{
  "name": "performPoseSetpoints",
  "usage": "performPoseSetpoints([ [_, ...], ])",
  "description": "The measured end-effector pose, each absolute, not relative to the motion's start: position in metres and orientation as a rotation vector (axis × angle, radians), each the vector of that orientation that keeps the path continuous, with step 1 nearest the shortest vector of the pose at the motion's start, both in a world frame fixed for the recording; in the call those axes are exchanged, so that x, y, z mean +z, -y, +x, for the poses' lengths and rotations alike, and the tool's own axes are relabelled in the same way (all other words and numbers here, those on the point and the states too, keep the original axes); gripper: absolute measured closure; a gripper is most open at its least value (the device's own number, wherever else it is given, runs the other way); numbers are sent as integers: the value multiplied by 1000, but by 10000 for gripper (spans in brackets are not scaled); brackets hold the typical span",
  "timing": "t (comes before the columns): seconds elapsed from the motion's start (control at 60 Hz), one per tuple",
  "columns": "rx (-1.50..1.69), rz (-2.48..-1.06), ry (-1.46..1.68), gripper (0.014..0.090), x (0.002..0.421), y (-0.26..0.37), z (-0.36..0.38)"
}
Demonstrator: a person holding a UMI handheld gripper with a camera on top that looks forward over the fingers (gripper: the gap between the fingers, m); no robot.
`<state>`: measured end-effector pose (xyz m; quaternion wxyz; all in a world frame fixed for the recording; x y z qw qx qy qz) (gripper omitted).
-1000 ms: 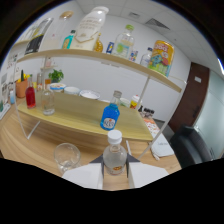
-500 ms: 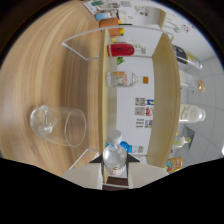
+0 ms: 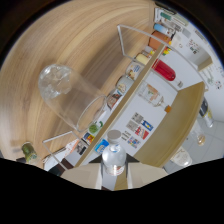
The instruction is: Make me a cup of Mojito.
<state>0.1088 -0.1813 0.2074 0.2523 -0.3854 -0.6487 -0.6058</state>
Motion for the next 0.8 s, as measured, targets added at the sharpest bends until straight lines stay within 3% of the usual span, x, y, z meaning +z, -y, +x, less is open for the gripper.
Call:
performPoseSetpoints([
  [0.25, -1434, -1303, 1502, 711, 226, 190, 113],
  [0.383, -1018, -1600, 1094, 709, 248, 204, 114],
  [0.517, -562, -1740, 651, 708, 264, 215, 123],
  [0.633, -270, -1825, 320, 707, 243, 216, 145],
  [0.8, -49, -1962, 55, 708, 167, 213, 164],
])
